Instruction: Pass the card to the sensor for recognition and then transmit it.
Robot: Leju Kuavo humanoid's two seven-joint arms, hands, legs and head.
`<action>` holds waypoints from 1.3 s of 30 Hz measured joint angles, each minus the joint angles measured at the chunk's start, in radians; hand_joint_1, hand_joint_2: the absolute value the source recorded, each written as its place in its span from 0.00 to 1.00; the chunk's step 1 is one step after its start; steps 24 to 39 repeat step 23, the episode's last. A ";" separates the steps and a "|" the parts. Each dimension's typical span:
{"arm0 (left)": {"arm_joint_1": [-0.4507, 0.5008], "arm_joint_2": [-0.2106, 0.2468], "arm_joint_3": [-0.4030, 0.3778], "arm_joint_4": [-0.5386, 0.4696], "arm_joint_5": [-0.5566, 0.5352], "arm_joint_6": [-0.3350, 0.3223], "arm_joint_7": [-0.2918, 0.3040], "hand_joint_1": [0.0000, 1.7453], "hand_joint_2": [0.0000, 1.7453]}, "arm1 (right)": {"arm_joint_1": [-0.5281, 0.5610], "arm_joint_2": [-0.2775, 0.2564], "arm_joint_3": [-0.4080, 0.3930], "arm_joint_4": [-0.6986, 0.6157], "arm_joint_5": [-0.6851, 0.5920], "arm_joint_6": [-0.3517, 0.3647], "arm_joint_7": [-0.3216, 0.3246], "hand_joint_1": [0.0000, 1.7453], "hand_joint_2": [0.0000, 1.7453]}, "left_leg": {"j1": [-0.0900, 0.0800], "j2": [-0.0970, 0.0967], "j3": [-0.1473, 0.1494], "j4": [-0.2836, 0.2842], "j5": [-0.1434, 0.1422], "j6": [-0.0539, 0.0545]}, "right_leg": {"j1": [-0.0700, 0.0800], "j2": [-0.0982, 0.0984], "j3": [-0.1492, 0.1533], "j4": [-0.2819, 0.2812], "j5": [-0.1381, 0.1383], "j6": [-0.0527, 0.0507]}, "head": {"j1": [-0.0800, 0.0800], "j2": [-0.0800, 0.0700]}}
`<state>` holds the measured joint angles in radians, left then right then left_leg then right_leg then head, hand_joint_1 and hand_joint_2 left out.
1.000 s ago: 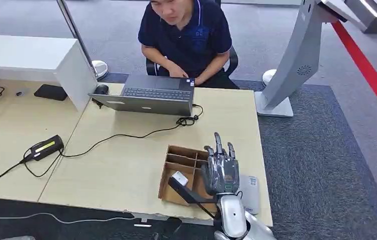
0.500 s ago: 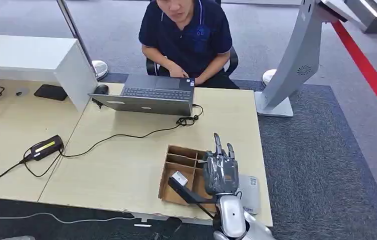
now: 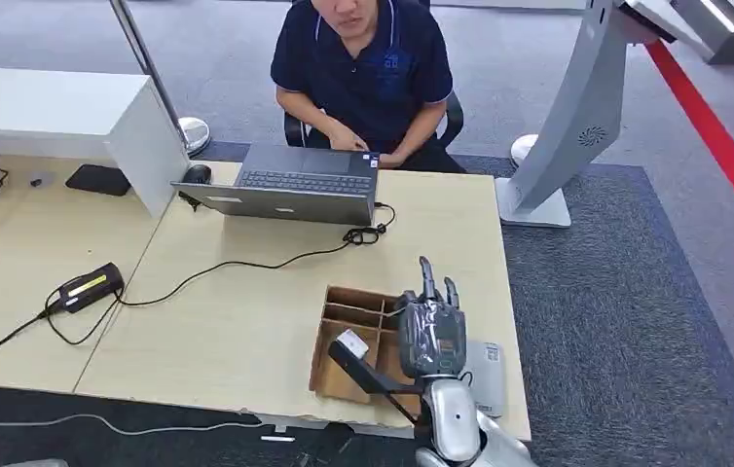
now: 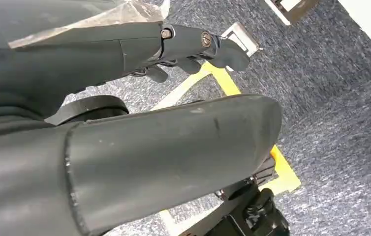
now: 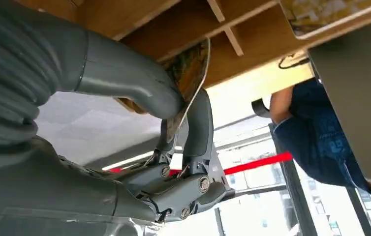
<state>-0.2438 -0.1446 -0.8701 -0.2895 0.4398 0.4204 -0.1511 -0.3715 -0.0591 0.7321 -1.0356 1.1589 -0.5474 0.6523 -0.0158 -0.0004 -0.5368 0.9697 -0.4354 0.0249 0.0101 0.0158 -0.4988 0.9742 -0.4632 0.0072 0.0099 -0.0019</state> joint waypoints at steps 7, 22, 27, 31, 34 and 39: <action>0.001 0.000 0.000 0.000 0.000 0.001 0.000 0.00 0.00 | 0.035 -0.036 -0.005 -0.120 0.080 0.011 0.000 1.00 1.00 | 0.000 0.000 0.000 0.000 0.000 0.000 | 0.000 0.000 0.000 0.000 0.000 0.000 | 0.000 0.000; 0.001 0.000 0.000 0.000 0.000 0.002 0.000 0.00 0.00 | 0.059 -0.083 -0.007 -0.255 0.091 -0.023 -0.001 1.00 1.00 | 0.000 0.000 0.000 0.000 0.000 0.000 | 0.000 0.000 0.000 0.000 0.000 0.000 | 0.000 0.000; 0.001 0.000 0.000 0.000 0.000 0.000 0.000 0.00 0.00 | 0.058 -0.086 -0.007 -0.255 0.092 -0.050 -0.001 1.00 1.00 | 0.000 0.000 0.000 0.000 0.000 0.000 | 0.000 0.000 0.000 0.000 0.000 0.000 | 0.000 0.000; 0.001 0.000 0.000 0.000 0.000 0.000 0.000 0.00 0.00 | 0.058 -0.086 -0.007 -0.255 0.092 -0.050 -0.001 1.00 1.00 | 0.000 0.000 0.000 0.000 0.000 0.000 | 0.000 0.000 0.000 0.000 0.000 0.000 | 0.000 0.000; 0.001 0.000 0.000 0.000 0.000 0.000 0.000 0.00 0.00 | 0.058 -0.086 -0.007 -0.255 0.092 -0.050 -0.001 1.00 1.00 | 0.000 0.000 0.000 0.000 0.000 0.000 | 0.000 0.000 0.000 0.000 0.000 0.000 | 0.000 0.000; 0.001 0.000 0.000 0.000 0.000 0.000 0.000 0.00 0.00 | 0.058 -0.086 -0.007 -0.255 0.092 -0.050 -0.001 1.00 1.00 | 0.000 0.000 0.000 0.000 0.000 0.000 | 0.000 0.000 0.000 0.000 0.000 0.000 | 0.000 0.000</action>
